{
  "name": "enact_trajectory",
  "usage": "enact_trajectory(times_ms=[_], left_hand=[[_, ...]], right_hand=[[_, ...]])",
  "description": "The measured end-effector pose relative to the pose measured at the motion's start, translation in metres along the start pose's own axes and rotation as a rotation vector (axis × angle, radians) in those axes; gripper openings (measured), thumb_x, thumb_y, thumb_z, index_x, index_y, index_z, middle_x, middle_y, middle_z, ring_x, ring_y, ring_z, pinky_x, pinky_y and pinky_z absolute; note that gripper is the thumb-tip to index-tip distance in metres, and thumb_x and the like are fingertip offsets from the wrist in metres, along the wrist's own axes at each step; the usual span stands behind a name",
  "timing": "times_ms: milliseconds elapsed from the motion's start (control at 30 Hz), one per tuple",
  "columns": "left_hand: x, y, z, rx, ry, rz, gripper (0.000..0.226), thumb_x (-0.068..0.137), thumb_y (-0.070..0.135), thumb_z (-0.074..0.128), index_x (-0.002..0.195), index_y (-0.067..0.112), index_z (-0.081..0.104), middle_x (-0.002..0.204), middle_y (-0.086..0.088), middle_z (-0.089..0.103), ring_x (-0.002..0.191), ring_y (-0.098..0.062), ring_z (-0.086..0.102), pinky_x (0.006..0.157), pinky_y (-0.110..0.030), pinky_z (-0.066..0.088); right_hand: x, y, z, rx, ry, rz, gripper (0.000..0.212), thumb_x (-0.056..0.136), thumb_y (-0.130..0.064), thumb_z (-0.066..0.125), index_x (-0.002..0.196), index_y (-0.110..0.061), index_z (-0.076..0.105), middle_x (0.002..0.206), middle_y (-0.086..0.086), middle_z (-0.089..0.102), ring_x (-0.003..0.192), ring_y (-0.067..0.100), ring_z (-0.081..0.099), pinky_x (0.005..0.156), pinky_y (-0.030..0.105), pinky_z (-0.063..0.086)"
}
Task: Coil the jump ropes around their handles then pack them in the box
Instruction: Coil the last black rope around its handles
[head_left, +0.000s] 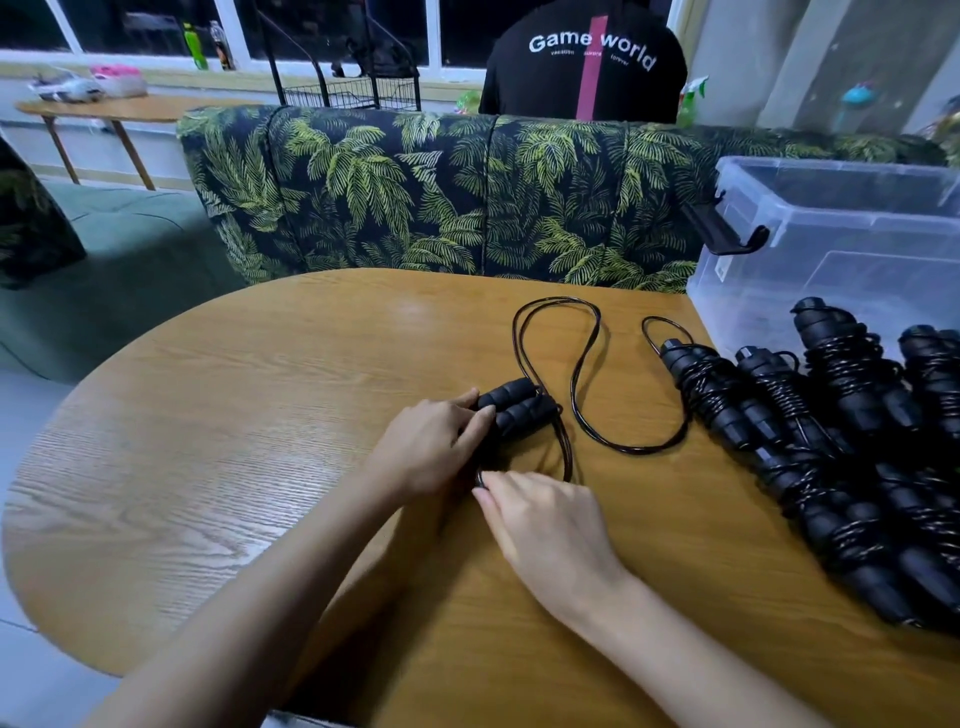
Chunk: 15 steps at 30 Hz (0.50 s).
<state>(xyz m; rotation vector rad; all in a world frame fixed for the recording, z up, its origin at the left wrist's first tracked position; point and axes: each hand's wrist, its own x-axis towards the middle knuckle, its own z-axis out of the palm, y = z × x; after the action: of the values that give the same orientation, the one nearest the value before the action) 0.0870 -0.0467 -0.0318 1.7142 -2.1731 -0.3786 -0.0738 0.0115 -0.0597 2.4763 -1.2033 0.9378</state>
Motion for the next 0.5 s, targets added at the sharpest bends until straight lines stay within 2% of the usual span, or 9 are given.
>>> enact_trajectory(times_ms=[67,100,167,267,367,500], left_hand=[[0.002,0.002,-0.008,-0.048,-0.073,-0.01,0.078,0.08,0.08,0.044,0.115,0.017,0.074,0.149,-0.001,0.046,0.116,-0.023,0.062,0.085,-0.03,0.049],[0.003,0.004,-0.01,-0.03,-0.098,0.005,0.086,0.072,0.084,0.053,0.123,0.017,0.07,0.148,-0.003,0.047,0.123,-0.022,0.058,0.091,-0.032,0.05],[0.003,0.004,-0.01,0.047,-0.114,0.047,0.077,0.072,0.068,0.072,0.13,0.017,0.064,0.146,-0.005,0.051,0.131,-0.018,0.051,0.098,-0.033,0.048],[0.006,-0.004,-0.005,0.035,-0.045,0.066,0.054,0.078,0.037,0.08,0.128,0.022,0.066,0.14,-0.006,0.057,0.131,-0.017,0.052,0.099,-0.033,0.047],[0.005,-0.011,-0.002,-0.077,-0.014,0.017,0.051,0.073,0.039,0.078,0.121,0.026,0.07,0.136,-0.005,0.06,0.123,-0.025,0.059,0.098,-0.039,0.049],[0.001,-0.014,0.003,-0.174,0.017,-0.017,0.057,0.071,0.045,0.071,0.125,0.029,0.067,0.128,0.0,0.067,0.117,-0.022,0.063,0.095,-0.038,0.05]], right_hand=[[-0.001,-0.003,0.004,-0.042,-0.017,-0.032,0.033,0.095,-0.032,0.044,0.075,-0.021,0.067,0.061,-0.008,0.063,0.054,0.01,0.061,0.042,0.024,0.044],[-0.002,-0.005,0.007,-0.059,-0.025,-0.042,0.033,0.095,-0.032,0.043,0.073,-0.021,0.066,0.06,-0.008,0.061,0.053,0.01,0.061,0.043,0.024,0.044],[-0.004,-0.006,0.013,-0.079,-0.054,-0.074,0.035,0.095,-0.032,0.042,0.074,-0.021,0.068,0.061,-0.008,0.062,0.054,0.009,0.061,0.043,0.024,0.046],[-0.005,0.005,0.014,-0.112,-0.066,-0.15,0.034,0.094,-0.031,0.042,0.073,-0.023,0.067,0.059,-0.009,0.059,0.053,0.01,0.058,0.043,0.025,0.044],[-0.002,0.04,0.003,-0.118,-0.079,-0.207,0.03,0.093,-0.036,0.045,0.071,-0.024,0.062,0.061,-0.01,0.055,0.057,0.012,0.055,0.046,0.026,0.042],[-0.007,0.093,-0.013,-0.011,-0.251,-0.214,0.035,0.101,-0.042,0.038,0.077,-0.022,0.053,0.072,-0.011,0.05,0.071,0.012,0.049,0.059,0.029,0.048]])
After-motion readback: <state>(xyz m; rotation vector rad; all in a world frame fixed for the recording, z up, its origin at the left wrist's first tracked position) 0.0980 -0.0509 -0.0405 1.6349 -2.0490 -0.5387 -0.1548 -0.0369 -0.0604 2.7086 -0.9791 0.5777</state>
